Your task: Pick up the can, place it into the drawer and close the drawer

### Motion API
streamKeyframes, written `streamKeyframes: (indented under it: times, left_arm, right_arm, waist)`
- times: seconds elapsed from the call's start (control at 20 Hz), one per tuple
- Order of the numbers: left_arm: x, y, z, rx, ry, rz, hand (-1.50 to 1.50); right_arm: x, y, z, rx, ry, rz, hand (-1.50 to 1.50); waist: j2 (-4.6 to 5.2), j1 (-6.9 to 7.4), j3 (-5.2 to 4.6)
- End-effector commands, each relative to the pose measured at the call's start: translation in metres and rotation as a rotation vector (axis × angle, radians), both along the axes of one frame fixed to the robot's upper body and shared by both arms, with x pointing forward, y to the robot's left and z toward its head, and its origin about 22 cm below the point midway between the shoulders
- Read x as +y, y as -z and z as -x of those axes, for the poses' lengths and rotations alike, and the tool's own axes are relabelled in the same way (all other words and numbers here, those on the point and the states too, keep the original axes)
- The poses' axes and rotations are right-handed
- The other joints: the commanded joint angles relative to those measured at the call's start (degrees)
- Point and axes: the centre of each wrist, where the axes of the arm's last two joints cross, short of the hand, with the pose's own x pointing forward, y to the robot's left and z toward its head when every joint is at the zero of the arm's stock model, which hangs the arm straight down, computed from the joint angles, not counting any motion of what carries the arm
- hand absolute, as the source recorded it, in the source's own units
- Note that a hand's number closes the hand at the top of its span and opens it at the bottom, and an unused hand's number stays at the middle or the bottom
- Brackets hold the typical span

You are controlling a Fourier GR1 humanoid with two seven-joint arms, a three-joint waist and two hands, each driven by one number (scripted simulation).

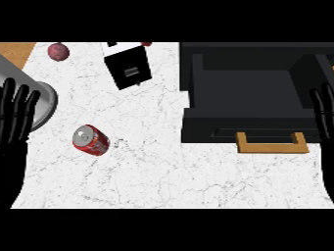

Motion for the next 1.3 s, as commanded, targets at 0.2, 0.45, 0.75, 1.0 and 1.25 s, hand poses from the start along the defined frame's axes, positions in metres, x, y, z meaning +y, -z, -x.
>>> streamKeyframes:
  times: [0.2,0.45,0.75,1.0,1.25]
  left_arm:
    - [-0.033,-0.009,-0.007,-0.052,0.791,-0.003,-1.5]
    - [0.026,0.016,-0.012,0.275,0.933,-0.235,-1.5]
    - [0.11,-0.013,-0.041,0.283,0.99,-0.236,-1.5]
    - [0.135,0.014,-0.054,0.357,0.996,-0.218,-1.5]
    - [0.135,-0.004,-0.067,0.355,0.972,-0.209,-1.5]
  right_arm:
    - [0.005,-0.002,-0.005,-0.024,-0.026,0.005,-1.5]
    - [-0.014,0.033,0.007,0.31,0.094,-0.025,-1.5]
    - [-0.023,0.022,0.021,0.333,0.113,-0.013,-1.5]
    - [-0.023,0.033,0.026,0.328,0.113,-0.019,-1.5]
    - [-0.042,0.039,0.028,0.34,0.126,-0.007,-1.5]
  waist:
    - [-1.5,-2.95,-0.48]
    - [-1.38,-1.91,-0.28]
    - [-1.86,-0.96,-0.09]
    - [-1.83,-0.72,-0.1]
    - [-1.91,-0.57,-0.07]
